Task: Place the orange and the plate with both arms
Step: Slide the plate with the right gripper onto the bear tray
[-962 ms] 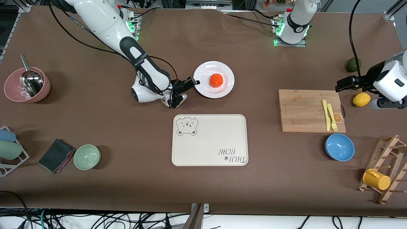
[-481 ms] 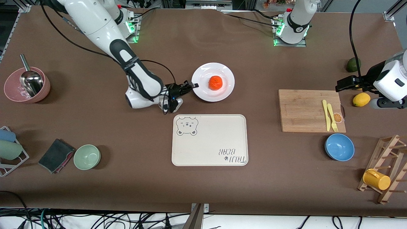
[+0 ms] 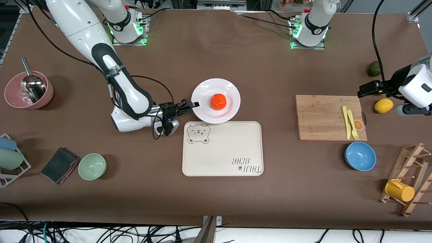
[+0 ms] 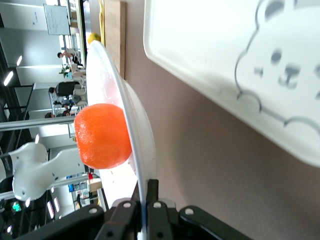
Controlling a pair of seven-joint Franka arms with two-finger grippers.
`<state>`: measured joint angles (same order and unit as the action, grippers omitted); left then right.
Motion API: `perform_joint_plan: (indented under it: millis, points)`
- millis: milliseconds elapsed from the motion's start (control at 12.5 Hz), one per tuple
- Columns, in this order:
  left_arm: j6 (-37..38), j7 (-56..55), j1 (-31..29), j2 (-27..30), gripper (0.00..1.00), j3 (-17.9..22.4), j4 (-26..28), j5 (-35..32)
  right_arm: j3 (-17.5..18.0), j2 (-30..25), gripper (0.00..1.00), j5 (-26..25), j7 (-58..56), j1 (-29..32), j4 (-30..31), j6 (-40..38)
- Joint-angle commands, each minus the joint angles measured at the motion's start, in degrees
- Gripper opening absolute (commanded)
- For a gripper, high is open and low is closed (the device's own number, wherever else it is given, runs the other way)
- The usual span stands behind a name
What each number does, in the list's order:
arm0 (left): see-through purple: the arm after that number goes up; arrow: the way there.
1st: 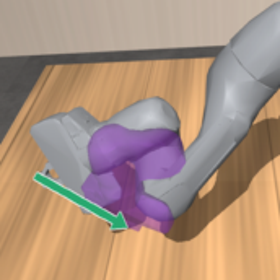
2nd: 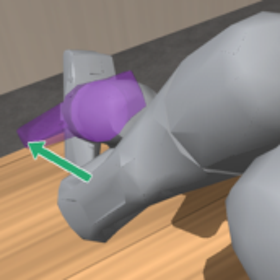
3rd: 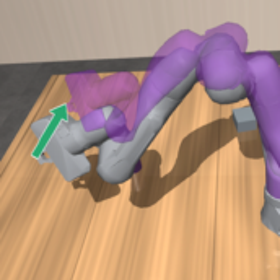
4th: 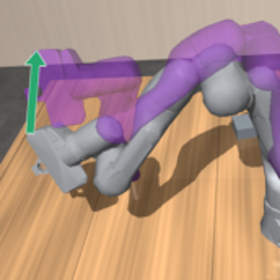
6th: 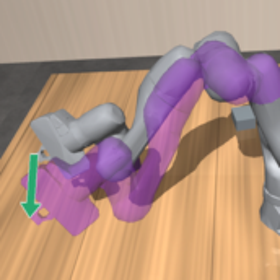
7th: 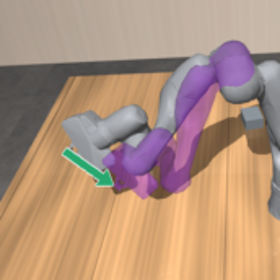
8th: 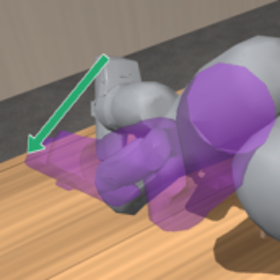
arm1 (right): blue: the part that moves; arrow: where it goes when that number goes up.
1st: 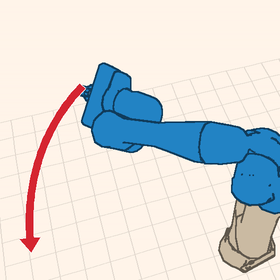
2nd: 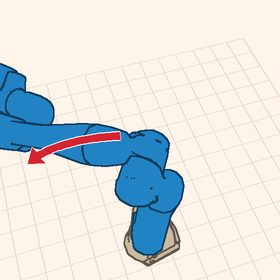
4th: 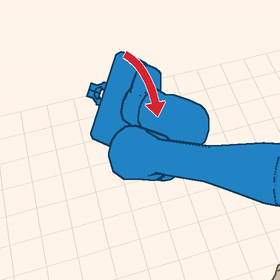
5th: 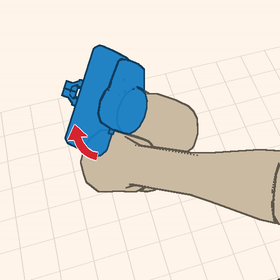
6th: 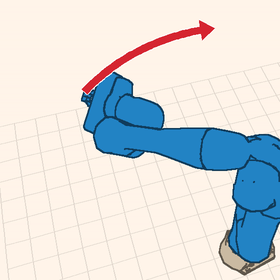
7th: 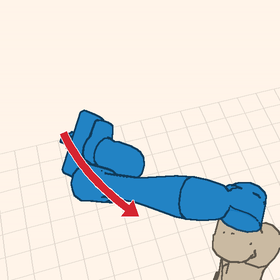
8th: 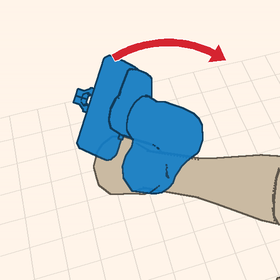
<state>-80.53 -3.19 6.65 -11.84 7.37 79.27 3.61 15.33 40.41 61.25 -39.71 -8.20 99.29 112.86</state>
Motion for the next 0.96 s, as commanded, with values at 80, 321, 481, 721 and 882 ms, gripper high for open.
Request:
perform_joint_plan:
  millis: [80, 321, 481, 721, 882]
  points:
    - [0.3, 1.2, -0.3, 0.2, 1.00, 0.3, -0.3, 1.3, 0.1, 5.1, 0.00, -1.3, 4.4, 2.3, -8.8, -1.6]
    - [0.3, 1.2, -0.5, 0.2, 1.00, 0.3, -0.3, 1.4, 0.1, 7.7, 0.00, -1.0, 6.7, 3.0, -14.3, -1.6]
    - [0.2, 1.2, -0.5, 0.2, 1.00, 0.4, -0.3, 1.4, 0.1, 10.3, 0.00, -0.9, 7.1, 3.4, -17.7, -1.6]
    - [0.2, 1.3, -1.0, 0.2, 1.00, 0.4, -0.3, 1.4, 0.1, 15.2, 0.00, -0.3, 7.7, 2.8, -23.5, -0.8]
    - [0.2, 1.2, -0.9, 0.2, 1.00, 0.3, -0.3, 1.4, 0.3, 16.7, 0.00, -0.2, 8.7, 1.0, -24.6, 0.2]
